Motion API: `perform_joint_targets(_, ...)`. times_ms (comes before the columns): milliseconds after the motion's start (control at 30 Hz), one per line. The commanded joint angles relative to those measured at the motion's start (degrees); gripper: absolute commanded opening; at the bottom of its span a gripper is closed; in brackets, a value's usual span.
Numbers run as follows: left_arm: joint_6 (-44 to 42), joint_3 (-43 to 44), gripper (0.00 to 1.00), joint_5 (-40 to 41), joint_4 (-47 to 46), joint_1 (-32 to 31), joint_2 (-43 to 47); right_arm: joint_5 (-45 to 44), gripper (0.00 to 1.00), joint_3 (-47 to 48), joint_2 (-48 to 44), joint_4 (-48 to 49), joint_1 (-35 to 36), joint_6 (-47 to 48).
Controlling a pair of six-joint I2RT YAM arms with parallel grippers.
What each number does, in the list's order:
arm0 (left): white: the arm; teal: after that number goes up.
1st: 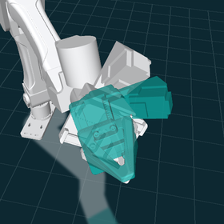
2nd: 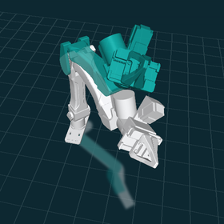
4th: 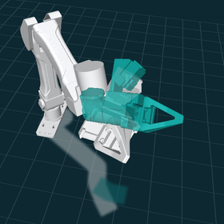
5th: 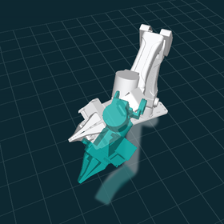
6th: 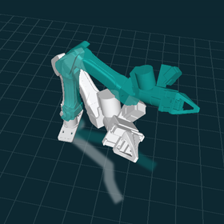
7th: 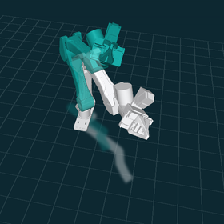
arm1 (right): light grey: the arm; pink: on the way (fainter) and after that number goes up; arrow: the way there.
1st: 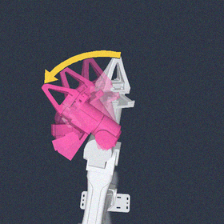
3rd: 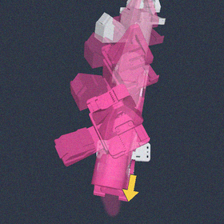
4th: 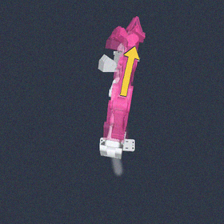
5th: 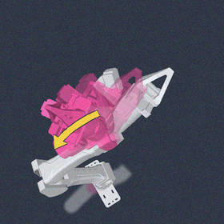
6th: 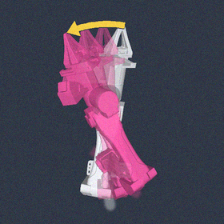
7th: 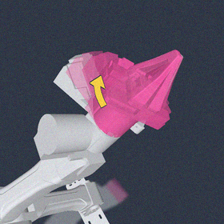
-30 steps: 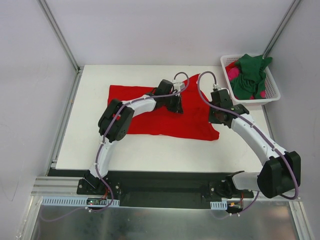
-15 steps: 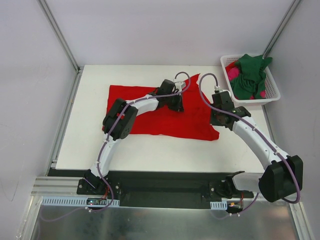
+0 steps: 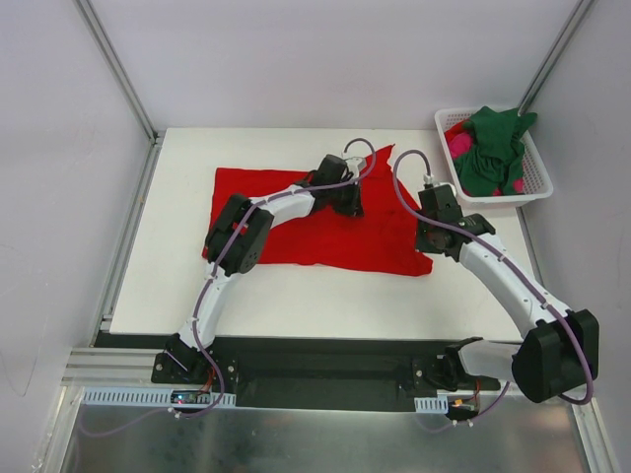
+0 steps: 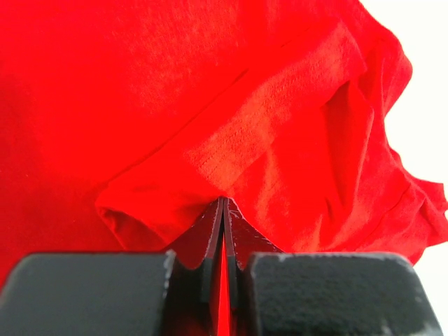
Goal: Fold and stack the t-shirts
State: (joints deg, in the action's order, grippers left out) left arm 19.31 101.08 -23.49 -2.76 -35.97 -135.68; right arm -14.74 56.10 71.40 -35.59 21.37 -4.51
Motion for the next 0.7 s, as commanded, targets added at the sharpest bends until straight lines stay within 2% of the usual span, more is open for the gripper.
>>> perform_joint_targets(0, 1.52, 3.33, 0.0, 2.04, -0.05, 0.11, -0.64, -1.34, 0.01, -0.37, -1.96, -0.88, -0.1, -1.29)
perform_joint_targets(667, 3.89, 9.92, 0.0, 5.99, 2.5, 2.13, -2.66, -1.95, 0.01, -1.43, -1.96, -1.06, -0.1, -1.02)
